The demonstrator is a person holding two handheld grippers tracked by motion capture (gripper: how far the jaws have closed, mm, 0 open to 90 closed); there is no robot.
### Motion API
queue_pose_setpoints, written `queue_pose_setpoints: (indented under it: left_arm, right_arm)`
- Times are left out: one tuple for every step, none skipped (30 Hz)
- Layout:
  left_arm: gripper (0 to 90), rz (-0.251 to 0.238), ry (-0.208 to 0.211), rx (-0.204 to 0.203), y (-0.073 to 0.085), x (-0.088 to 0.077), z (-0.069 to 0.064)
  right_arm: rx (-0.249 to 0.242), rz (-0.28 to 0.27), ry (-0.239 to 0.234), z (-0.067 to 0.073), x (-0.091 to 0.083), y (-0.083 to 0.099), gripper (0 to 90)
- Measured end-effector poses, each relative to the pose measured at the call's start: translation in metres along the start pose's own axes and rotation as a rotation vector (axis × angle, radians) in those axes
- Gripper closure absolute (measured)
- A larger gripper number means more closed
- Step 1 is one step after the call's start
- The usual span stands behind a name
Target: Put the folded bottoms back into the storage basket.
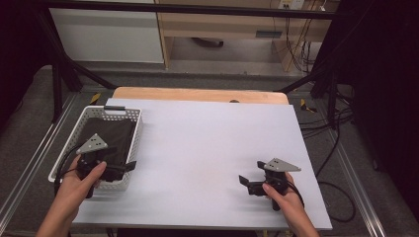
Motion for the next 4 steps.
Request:
queue_pose_setpoints:
  left_arm:
    - [5.6,0.004,-0.001,0.007,0.0,0.001,-0.003]
    - [5.6,0.015,0.002,0.016,0.0,0.002,-0.007]
    - [6.0,0.031,0.012,0.026,0.001,0.003,-0.013]
    - [6.1,0.045,0.027,0.038,0.001,0.004,-0.02]
  right_arm:
    - [-0.002,0.001,-0.004,0.002,0.002,-0.001,6.9]
    - [-0.005,0.004,-0.008,0.003,0.002,-0.001,7.0]
    - [-0.009,0.004,-0.009,0.004,0.003,-0.001,7.1]
    - [-0.01,0.005,-0.006,0.004,0.002,-0.001,7.1]
Point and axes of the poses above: each handheld gripper's, and its own axes: x roughly forward along the jaws, y roughly out of its underside, z roughly to its left, the point moved 10 cm from there along x, roughly forward along the jaws, and after that the axes turned 12 degrees about -x, right-handed, at the moved point
